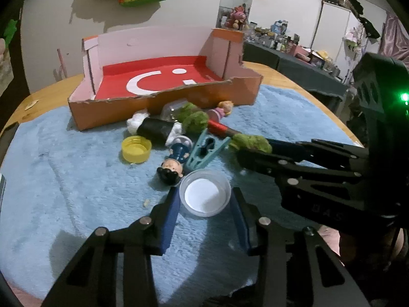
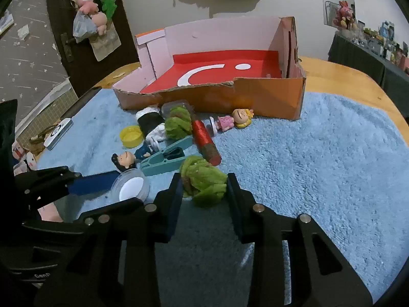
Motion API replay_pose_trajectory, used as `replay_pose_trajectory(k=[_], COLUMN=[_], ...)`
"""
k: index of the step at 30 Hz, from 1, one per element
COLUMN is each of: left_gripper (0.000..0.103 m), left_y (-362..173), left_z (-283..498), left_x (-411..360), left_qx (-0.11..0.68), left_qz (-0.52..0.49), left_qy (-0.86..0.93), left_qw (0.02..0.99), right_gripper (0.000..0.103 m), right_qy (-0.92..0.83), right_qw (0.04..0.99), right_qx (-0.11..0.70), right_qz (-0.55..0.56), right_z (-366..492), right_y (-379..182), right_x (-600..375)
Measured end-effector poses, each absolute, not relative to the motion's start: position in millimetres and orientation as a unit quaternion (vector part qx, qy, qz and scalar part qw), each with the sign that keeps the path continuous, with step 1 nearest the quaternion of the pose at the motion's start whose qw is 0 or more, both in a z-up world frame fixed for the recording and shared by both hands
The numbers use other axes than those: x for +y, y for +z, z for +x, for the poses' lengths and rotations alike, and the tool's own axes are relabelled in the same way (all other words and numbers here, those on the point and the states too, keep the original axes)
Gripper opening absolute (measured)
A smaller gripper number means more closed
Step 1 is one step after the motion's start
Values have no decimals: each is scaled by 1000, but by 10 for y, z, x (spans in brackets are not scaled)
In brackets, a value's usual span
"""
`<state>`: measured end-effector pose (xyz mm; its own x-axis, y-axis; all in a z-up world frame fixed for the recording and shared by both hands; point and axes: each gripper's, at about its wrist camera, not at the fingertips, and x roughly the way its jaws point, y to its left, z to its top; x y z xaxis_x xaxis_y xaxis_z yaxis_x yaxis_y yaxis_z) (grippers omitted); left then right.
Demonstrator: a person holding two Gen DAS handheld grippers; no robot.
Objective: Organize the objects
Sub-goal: 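Grasp the clear plastic cup with the left tool while the right tool grasps the green knitted ball, then carry the cup and green ball into the red-lined box with both tools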
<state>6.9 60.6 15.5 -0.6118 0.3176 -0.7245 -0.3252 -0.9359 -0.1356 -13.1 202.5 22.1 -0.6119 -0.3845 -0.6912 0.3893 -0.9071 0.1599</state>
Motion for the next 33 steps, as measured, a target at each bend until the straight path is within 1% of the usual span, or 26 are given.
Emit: replay_pose_trajectory(k=[10, 23, 33], left_gripper=[42, 42, 42], left_y=[313, 574, 717], left_z=[143, 80, -103], left_x=[658, 586, 489], left_qx=[12, 3, -3], left_qz=[-383, -357, -349], left_qy=[903, 912, 919], left_qw=[196, 200, 182], right_gripper=[32, 32, 32], right_qy=[-905, -915, -918], right_qw=[213, 209, 207], right_qx=[9, 8, 11], right_qz=[369, 344, 337], right_z=[-80, -152, -293], right_y=[396, 686, 820], right_x=[2021, 2005, 1974])
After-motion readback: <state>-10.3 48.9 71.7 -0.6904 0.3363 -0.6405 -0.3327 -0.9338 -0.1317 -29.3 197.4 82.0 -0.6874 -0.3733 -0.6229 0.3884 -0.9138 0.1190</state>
